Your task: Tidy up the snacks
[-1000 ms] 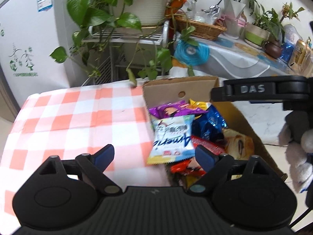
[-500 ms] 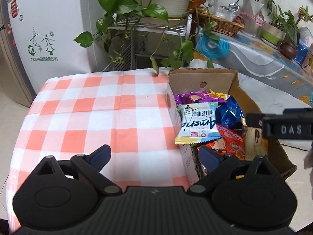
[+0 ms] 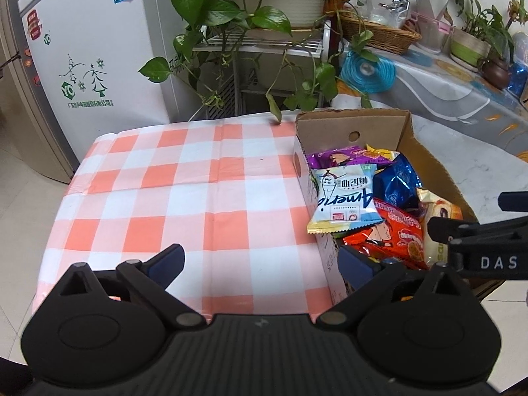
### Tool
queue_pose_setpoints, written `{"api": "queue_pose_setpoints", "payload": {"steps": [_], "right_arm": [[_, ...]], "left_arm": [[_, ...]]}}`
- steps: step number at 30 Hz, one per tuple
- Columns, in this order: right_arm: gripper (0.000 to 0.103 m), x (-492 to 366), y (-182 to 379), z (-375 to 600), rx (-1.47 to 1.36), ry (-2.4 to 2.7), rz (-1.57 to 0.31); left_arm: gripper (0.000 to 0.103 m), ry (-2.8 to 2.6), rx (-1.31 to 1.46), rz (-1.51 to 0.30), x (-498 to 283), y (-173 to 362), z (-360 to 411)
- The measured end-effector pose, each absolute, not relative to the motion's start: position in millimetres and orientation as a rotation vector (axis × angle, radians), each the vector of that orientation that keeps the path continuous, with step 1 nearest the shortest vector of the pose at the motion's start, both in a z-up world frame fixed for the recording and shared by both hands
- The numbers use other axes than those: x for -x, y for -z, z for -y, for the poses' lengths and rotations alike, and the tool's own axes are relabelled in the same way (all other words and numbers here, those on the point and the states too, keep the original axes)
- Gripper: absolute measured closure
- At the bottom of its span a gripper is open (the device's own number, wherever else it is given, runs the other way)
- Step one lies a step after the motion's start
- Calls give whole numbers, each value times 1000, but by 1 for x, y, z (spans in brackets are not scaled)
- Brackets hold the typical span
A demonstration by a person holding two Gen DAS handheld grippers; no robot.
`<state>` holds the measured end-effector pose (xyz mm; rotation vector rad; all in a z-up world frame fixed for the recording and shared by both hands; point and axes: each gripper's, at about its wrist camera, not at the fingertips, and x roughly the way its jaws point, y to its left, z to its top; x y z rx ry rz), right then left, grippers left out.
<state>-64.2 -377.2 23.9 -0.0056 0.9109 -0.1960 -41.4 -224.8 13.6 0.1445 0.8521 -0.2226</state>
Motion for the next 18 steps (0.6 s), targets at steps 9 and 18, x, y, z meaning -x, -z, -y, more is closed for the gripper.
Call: {"api": "queue_pose_setpoints", "payload": {"steps": [9, 18], "right_arm": [[0, 65, -24, 380, -6, 207, -910], [0, 67, -26, 379, -9, 200, -898]], "left_arm": [[4, 184, -186, -846, 43, -14, 230], [2, 171, -210, -848, 46, -16, 238]]}}
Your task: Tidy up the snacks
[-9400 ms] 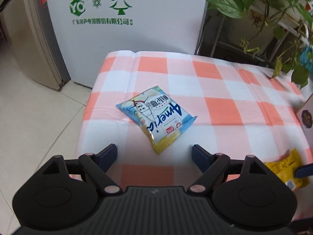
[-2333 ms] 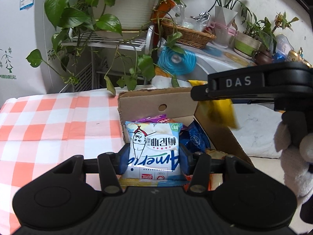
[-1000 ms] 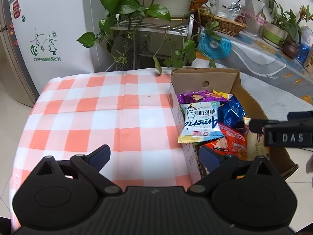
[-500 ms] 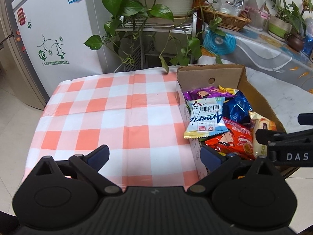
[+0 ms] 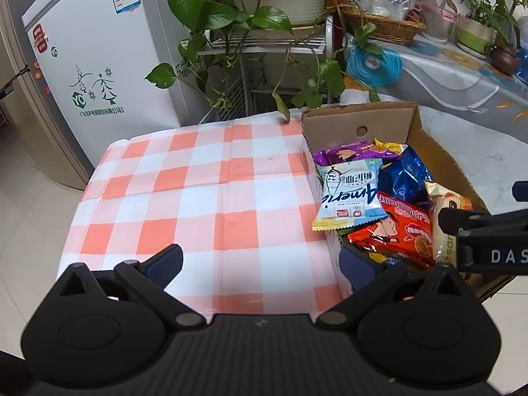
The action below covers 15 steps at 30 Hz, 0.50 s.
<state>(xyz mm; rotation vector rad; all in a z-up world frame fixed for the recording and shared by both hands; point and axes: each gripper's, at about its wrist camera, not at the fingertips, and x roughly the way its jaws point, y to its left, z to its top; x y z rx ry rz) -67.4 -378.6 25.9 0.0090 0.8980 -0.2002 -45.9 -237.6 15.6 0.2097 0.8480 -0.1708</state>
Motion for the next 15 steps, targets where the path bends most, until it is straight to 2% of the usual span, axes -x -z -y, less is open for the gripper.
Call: {"api": "queue_pose_setpoints", "payload": {"steps": [15], "right_arm": [[0, 66, -25, 372, 44, 202, -906]], "left_arm": [[1, 121, -229, -857, 46, -14, 239]]}}
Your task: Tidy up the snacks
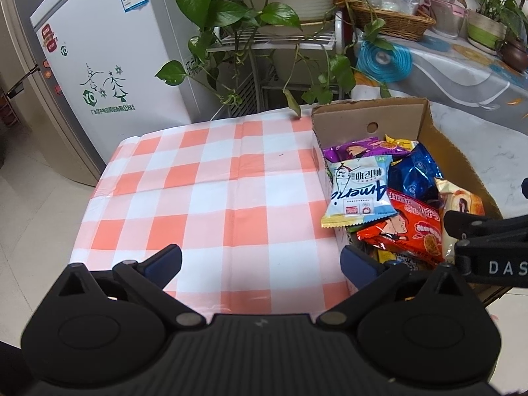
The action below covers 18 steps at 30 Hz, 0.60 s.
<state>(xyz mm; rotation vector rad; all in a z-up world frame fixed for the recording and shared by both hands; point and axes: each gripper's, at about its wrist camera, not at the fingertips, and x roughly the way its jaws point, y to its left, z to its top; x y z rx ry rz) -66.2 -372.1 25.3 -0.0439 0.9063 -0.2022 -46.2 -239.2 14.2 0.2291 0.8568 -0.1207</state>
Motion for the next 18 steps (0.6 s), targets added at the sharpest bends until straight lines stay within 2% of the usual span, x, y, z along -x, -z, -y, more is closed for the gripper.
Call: {"api": "queue_pose_setpoints", "payload": {"steps": [18], "right_arm": [[0, 66, -29, 367, 56, 193, -893]], "left_arm": [[2, 104, -223, -828, 49, -20, 233]]}}
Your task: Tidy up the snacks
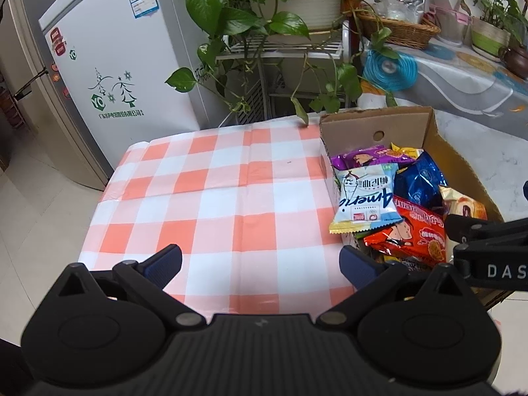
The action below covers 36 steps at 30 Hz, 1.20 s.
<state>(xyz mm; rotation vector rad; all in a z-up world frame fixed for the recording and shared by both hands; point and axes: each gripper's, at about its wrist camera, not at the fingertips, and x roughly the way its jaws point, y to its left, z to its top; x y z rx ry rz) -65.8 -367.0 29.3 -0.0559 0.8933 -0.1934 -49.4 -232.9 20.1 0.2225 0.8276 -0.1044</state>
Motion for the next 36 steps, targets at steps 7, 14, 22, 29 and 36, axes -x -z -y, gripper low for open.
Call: {"api": "queue_pose_setpoints", "payload": {"steps": [7, 14, 22, 29, 36], "right_arm": [[0, 64, -30, 361, 69, 183, -894], [0, 59, -28, 349, 108, 181, -899], [0, 56, -26, 329, 115, 140, -891], [0, 56, -25, 303, 117, 95, -867], [0, 56, -22, 275, 126, 15, -846]], "left_arm": [[2, 108, -185, -841, 49, -20, 222], [2, 142, -154, -843, 52, -21, 210], [1, 126, -139, -848, 54, -17, 185], [1, 82, -128, -847, 60, -11, 146], [1, -2, -113, -866, 60, -4, 99]]}}
